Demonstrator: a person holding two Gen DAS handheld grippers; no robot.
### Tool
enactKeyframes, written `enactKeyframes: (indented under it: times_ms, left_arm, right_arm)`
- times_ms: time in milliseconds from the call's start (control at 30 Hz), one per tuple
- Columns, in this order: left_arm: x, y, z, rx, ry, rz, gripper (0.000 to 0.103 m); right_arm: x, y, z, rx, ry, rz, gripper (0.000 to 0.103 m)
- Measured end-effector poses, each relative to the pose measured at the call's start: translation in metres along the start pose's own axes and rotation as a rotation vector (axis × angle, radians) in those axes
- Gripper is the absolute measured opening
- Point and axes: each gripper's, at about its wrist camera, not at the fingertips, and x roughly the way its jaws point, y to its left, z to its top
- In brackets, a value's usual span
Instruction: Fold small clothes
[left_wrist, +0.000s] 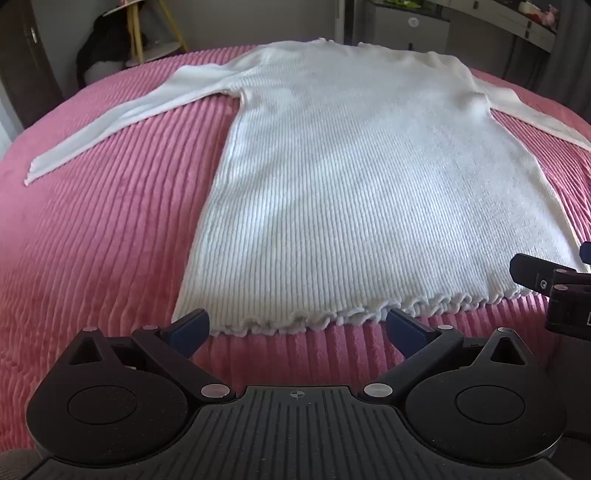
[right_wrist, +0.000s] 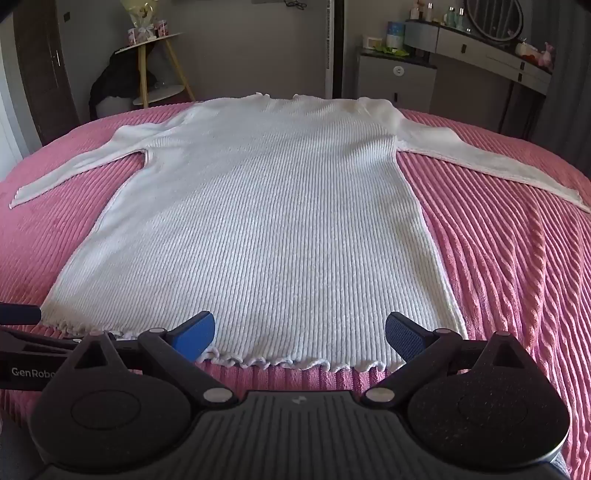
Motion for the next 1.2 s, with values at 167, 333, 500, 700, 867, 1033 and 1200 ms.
enactKeyframes:
  times_ms: [167, 333, 500, 700, 867, 1033, 1200]
  left_arm:
    - [0.0016, -0.0001, -0.0003, -0.001, -0.003, -0.001, 0.103]
    - [0.0051, -0.0009, -0.0060, 0.000, -0.003, -0.004, 0.103]
    - [0.0039, 0.0013, -0.0028, -0.002, 0.006, -0.008, 0.103]
    - [0.0036, 0.0015, -0.0038, -0.004, 0.008, -0.011, 0.103]
    - [0.0032, 0.0013, -0.0040, -0.004, 0.009, -0.011, 0.103]
    - [0.0030, 0.0024, -0.0047, -0.010, 0.012, -0.015, 0.103]
    - [0.0035, 0.0029, -0.0045, -0.015, 0.018, -0.018, 0.103]
  right_arm:
    - [-0.0007, -0.0011, 0.0002, 0.008, 0.001, 0.001, 0.099]
    - [-0.0011, -0.0041, 0.0022, 0.011, 0.003, 0.006, 0.099]
    - [0.0012, -0.0019, 0.0015, 0.015, 0.005, 0.007, 0.099]
    - [-0.0011, -0.0016, -0.0003, 0.016, 0.006, 0.009, 0.099]
    - [-0.0002, -0.0014, 0.0000, 0.017, 0.008, 0.009, 0.099]
    - [0.0002, -0.0016, -0.0004, 0.015, 0.007, 0.010, 0.099]
    - [0.0006, -0.0014, -0.0006, 0.016, 0.009, 0.009, 0.099]
